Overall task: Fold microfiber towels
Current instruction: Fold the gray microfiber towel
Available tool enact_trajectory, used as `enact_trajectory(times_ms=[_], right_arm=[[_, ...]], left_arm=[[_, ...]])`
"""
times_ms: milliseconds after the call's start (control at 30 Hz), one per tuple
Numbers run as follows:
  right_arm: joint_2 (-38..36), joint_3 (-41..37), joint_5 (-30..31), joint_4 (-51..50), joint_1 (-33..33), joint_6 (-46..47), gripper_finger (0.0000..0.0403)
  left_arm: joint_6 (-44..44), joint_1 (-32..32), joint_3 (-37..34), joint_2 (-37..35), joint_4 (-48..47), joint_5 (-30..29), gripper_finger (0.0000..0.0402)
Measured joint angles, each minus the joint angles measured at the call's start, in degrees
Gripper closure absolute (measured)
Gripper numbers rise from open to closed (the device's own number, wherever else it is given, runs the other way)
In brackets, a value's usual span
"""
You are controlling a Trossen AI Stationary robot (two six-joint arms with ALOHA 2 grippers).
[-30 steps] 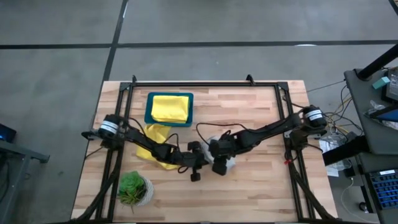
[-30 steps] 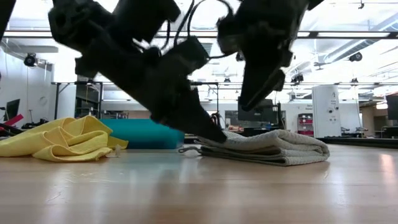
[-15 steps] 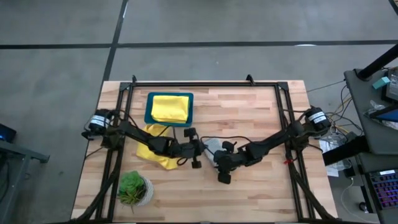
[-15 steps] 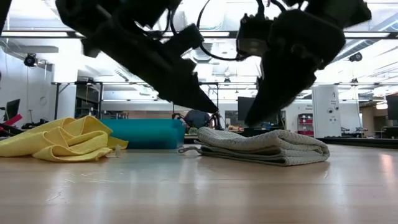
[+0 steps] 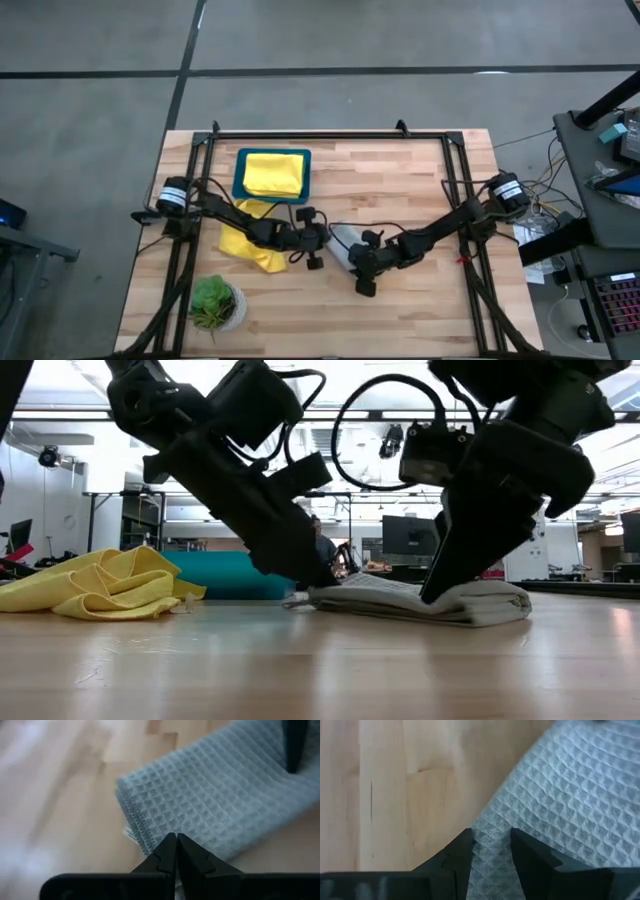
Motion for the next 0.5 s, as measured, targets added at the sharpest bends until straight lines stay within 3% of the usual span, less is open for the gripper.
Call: enact_trajectory(times_ms=[100,500], right_arm=[[0.0,-0.2,0.0,0.0,0.5,0.1,0.0276],[0.0,-0.8,-0.8,-3.2,0.6,-0.1,0.0276]], left_arm=[[-1.7,-0.3,0.0,-0.3,-1.5,2.9,0.0402],[-5.5,-1.0,0.1,-1.0,-6.5,4.3,0.0402]])
